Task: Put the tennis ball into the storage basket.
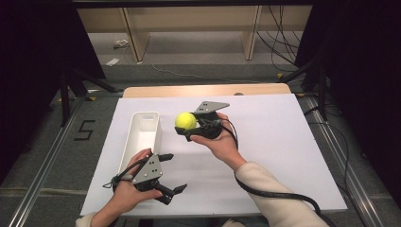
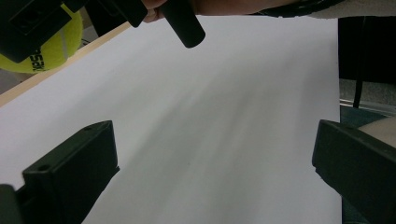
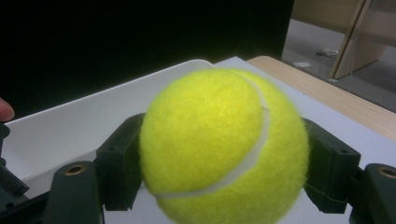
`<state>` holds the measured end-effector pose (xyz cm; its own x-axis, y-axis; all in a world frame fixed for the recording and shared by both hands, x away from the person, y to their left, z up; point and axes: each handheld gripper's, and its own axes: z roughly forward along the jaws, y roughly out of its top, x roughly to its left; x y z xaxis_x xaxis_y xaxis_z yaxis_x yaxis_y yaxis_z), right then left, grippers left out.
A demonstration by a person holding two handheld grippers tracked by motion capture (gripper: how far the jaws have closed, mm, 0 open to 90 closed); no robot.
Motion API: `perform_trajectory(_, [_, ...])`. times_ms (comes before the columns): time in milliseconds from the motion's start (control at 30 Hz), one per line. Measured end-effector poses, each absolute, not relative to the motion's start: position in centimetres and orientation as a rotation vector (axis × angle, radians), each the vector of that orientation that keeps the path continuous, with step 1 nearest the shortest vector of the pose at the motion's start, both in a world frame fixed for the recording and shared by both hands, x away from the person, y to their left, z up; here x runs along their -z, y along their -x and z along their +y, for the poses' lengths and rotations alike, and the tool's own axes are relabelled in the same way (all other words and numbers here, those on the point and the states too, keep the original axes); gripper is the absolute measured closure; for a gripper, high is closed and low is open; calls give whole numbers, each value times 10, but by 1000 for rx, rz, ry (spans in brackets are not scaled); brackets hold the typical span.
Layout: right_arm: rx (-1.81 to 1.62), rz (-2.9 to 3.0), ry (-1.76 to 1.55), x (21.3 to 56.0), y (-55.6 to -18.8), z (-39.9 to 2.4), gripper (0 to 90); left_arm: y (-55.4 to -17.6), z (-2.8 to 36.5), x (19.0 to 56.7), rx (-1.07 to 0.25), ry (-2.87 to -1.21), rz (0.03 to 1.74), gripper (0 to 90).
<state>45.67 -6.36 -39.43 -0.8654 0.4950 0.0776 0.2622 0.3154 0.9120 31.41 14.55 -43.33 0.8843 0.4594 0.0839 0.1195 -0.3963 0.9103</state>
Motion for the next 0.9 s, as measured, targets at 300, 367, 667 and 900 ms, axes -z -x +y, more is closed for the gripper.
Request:
perform_trajectory(300, [-1580,2361,-688,394,-456,-60,266,-314,145,433,-392,-1967,419,0])
perform_trajectory(367, [-1581,2364,-685,394,-456,-60,266,-314,145,433,-392,-1967,419,0])
perform_trajectory(667, [-1583,2367,-679,393,-456,-56,266,-314,145,434,-391,-1968,420,0])
perform_trajectory(900, [-1586,2367,-673,392,-456,-54,266,-314,145,434,-391,-1968,419,0])
